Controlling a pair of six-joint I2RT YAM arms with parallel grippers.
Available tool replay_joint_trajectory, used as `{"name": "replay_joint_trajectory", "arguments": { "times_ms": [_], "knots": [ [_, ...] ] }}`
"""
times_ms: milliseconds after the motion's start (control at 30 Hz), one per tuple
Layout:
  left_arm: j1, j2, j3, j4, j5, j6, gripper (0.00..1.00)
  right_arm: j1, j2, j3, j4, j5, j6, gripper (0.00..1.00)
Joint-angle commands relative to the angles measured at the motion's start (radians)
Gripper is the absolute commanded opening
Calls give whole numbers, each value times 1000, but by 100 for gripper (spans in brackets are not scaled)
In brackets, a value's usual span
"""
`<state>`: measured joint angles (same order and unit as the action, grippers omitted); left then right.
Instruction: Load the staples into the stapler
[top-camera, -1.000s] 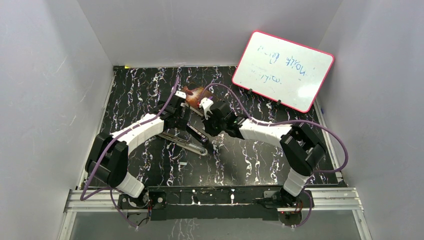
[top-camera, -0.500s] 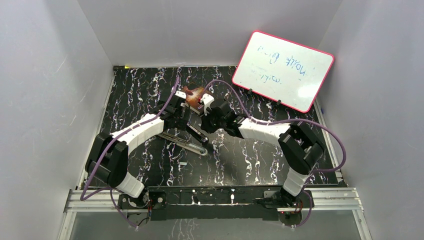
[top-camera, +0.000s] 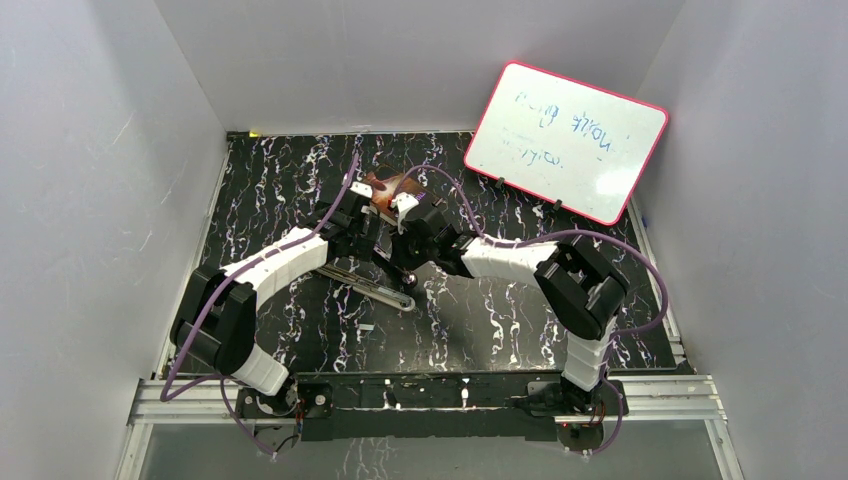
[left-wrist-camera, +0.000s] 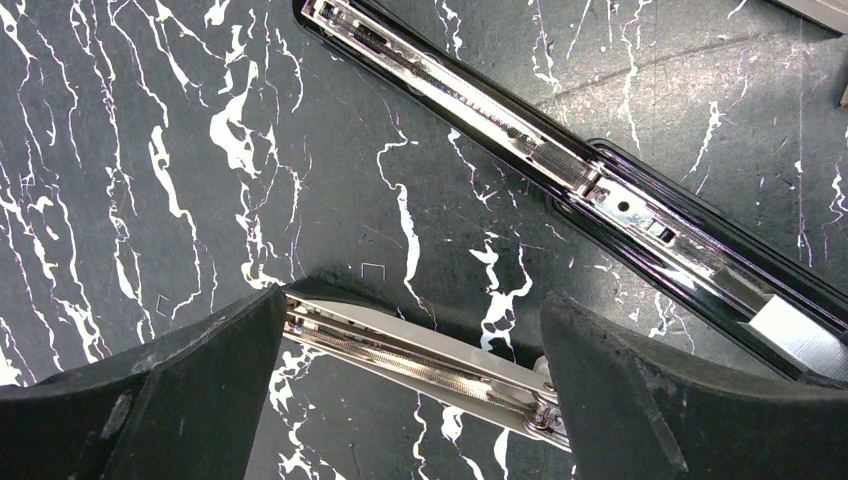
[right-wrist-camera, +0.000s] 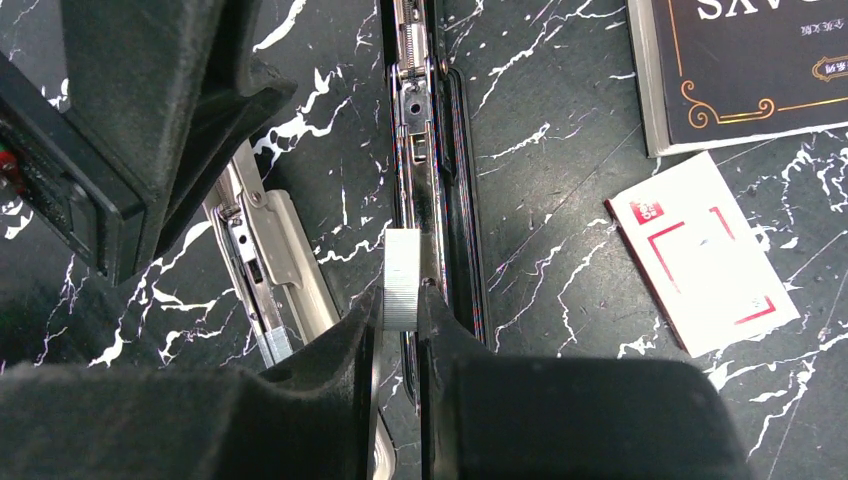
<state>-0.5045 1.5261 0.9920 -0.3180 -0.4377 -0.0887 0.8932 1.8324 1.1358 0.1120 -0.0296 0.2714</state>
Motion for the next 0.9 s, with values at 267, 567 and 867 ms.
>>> {"name": "replay_joint_trajectory", "arguments": {
  "times_ms": [267, 567, 867],
  "knots": [
    [-7, -50, -12, -4, -27, 8, 98, 7, 27, 68, -1, 3, 27, 0],
    [-8, -51, -13, -4, -29, 9, 98, 7, 38, 74, -25, 11, 26, 0],
    [-9, -51, -13, -3, -30, 10, 98, 9, 50, 82, -50, 13, 20, 0]
  ]
}}
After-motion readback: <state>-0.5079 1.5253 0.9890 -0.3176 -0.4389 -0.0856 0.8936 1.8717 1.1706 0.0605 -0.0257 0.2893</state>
